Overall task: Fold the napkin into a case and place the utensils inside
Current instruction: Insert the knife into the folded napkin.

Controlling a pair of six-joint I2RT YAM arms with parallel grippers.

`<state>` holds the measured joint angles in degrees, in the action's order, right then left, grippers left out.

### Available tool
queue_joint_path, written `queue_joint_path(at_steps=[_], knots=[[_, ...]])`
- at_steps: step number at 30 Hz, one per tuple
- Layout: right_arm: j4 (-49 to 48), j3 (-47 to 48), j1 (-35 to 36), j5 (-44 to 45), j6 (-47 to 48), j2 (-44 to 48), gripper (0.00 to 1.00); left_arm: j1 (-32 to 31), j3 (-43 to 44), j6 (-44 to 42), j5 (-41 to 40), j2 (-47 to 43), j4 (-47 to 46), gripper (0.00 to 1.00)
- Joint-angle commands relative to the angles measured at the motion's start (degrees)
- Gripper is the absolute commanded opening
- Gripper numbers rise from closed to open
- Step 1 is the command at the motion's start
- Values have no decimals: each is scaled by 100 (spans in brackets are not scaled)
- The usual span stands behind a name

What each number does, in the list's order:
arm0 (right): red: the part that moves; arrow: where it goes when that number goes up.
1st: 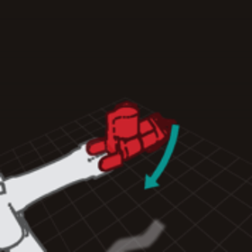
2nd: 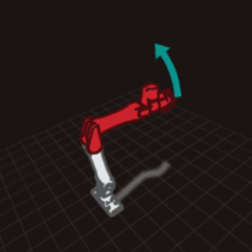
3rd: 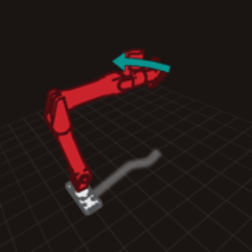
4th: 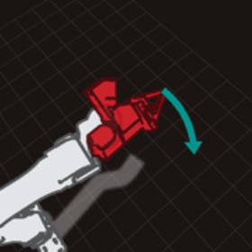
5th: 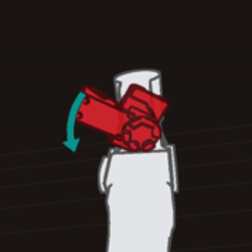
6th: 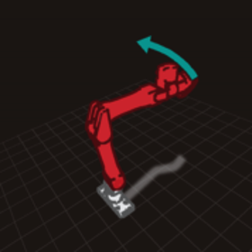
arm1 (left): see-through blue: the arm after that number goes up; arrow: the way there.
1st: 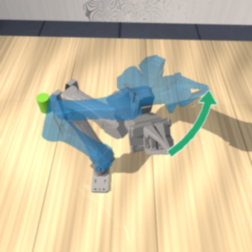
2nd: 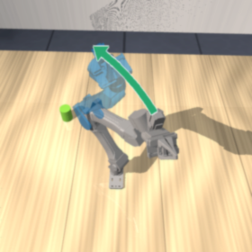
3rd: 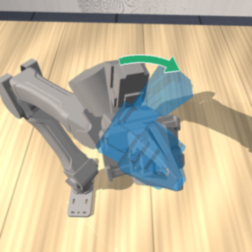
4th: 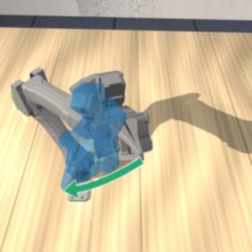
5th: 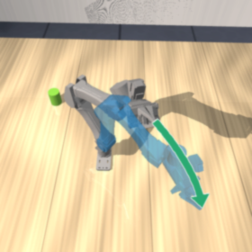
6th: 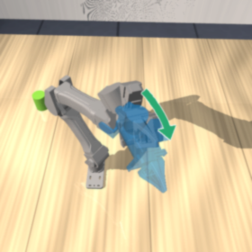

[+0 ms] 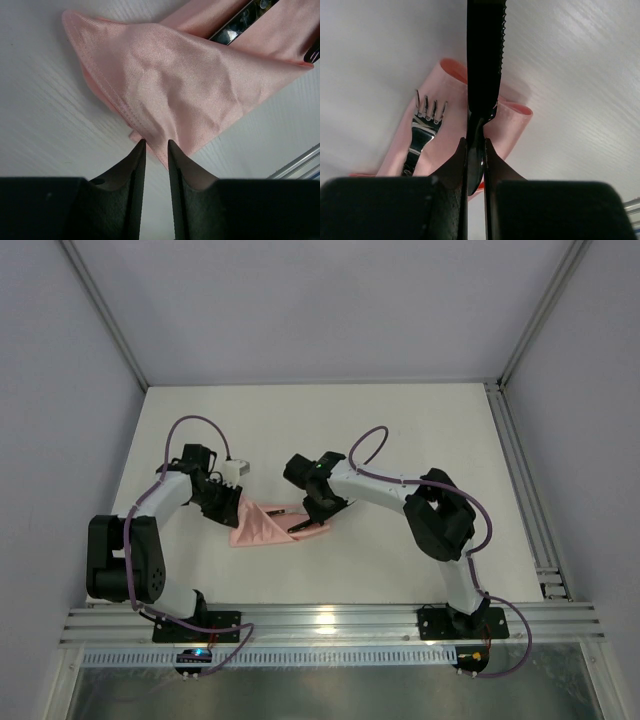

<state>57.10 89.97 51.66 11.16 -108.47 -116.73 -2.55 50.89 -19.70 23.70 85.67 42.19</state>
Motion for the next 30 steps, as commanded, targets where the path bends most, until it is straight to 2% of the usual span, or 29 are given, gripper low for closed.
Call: queue_joint_path(at_steps=[1,11,15,20,25,30], knots=[[573,398,169,1,-333,-131,3,26,-9,-139,284,-77,-18,24],[1136,854,301,-17,-614,-456,3,26,-9,-288,512,-200,96,20],[1312,803,283,316,-807,-360,3,26,-36,-315,556,-278,96,17],[1260,793,248,334,-1053,-526,4,26,-44,-367,627,-331,131,17],[1225,1180,257,229,-1071,-799,3,26,-53,-385,644,-358,131,17],[848,1250,310,80,-1238,-843,3,26,-62,-376,679,-340,114,16]])
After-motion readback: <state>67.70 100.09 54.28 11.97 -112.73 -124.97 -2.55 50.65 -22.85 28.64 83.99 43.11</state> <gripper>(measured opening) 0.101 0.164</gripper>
